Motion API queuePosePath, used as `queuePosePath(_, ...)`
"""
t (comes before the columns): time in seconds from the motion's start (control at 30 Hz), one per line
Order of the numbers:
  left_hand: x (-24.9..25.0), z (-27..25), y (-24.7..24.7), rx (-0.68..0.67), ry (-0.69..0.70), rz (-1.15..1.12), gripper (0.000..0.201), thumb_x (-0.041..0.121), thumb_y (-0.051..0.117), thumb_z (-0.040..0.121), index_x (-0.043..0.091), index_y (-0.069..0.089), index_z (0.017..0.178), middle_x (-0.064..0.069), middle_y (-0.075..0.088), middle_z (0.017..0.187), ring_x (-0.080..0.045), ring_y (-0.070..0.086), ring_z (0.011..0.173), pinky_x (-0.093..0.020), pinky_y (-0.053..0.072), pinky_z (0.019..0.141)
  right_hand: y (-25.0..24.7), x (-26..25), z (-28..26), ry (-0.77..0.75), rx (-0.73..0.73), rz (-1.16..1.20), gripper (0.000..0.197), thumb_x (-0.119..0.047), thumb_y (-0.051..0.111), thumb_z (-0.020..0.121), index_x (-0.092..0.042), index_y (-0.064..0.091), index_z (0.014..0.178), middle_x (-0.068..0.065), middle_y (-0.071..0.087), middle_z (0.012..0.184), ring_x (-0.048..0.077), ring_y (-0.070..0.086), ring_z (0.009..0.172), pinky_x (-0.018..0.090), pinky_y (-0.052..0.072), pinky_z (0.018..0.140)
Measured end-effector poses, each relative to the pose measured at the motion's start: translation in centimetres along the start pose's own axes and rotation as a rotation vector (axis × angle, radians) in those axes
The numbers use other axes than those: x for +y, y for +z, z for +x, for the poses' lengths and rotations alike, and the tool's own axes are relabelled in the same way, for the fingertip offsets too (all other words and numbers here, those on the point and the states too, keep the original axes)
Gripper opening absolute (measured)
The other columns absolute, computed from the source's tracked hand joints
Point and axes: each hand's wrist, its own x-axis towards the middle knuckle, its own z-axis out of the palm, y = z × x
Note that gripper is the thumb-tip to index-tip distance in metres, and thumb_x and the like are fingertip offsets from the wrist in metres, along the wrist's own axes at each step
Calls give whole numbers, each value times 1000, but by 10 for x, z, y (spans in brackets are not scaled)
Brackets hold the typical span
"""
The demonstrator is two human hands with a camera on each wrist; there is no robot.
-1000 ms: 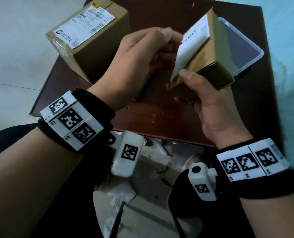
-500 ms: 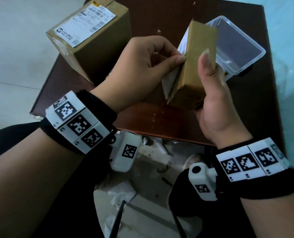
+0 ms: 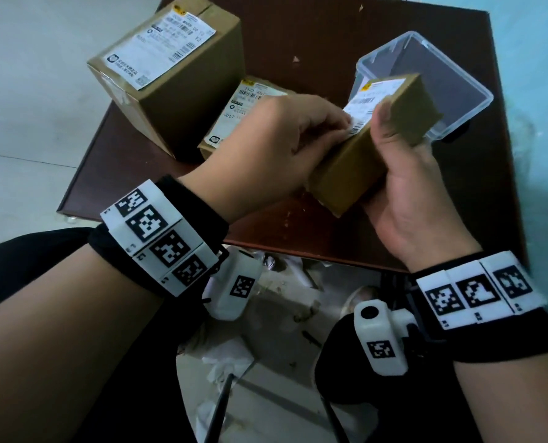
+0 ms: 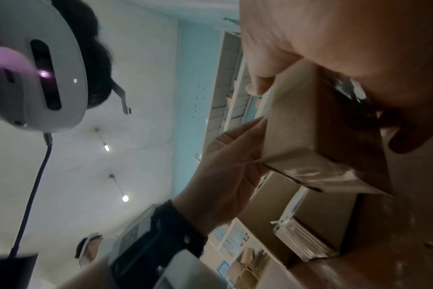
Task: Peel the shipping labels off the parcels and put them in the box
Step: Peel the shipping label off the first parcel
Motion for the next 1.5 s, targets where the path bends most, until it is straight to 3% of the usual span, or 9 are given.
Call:
queuePosePath(0.07,0,0,0,10,9,30,22,16,62,103,3,77,112,-5,78,110,-15,73,102,-40,58,88,-2,3,3,-36,52,-23,57,-33,77,98,-15,50,145,11,73,134,24,75,120,51,61,102)
queuePosePath(0.17,1,1,-5,13,-15,81,20,16,61,104,6,77,106,-1,76,94,-10,70,85,-36,55,77,-4,3,4,-18,46,-32,51,-33,79,96,-12,59,139,14,74,132,27,75,120,55,60,105)
queuePosePath(0.33,0,2,-8,-46,-53,77,16,18,60,106,10,74,103,11,67,85,-1,64,77,-16,48,70,-4,-2,0,16,45,-88,51,-43,81,80,-17,68,122,6,79,114,25,77,113,53,61,103)
queuePosePath(0.57,-1,4,-10,-43,-92,37,14,17,61,105,13,73,102,24,61,81,12,60,75,-5,40,68,-5,-3,-2,8,51,-115,40,-43,77,89,-21,68,121,5,78,113,24,78,110,53,62,101)
queuePosePath(0.9,3,5,-14,-38,-137,6,10,19,61,104,24,68,99,24,62,86,11,61,81,-6,42,72,-1,-7,-6,-1,43,-135,33,-44,74,89,-25,70,115,-1,78,109,19,78,106,51,63,100)
queuePosePath(1.07,4,6,-14,-34,-172,-12,11,19,61,105,20,72,102,22,64,85,10,62,80,-7,44,71,0,-7,-7,-6,49,-144,39,-47,75,85,-25,70,117,0,77,110,21,77,110,52,63,100)
queuePosePath(1.2,4,6,-15,-24,-177,-33,10,20,62,104,22,72,101,21,66,87,8,64,82,-7,44,72,-2,-7,-5,-11,53,-136,33,-44,73,93,-24,70,120,-1,78,111,21,77,112,52,62,101)
queuePosePath(1.37,4,7,-16,-15,-179,-54,10,21,62,104,22,72,102,21,68,91,7,66,85,-8,46,74,-3,-7,-4,-3,49,-139,45,-49,78,84,-26,71,122,1,78,118,22,76,116,53,61,102)
queuePosePath(1.5,1,8,-16,-7,-190,-82,11,21,63,103,18,74,102,20,68,91,7,66,85,-11,48,75,-5,-5,-3,-19,54,-127,40,-45,77,94,-23,71,126,5,78,124,24,76,117,54,61,102)
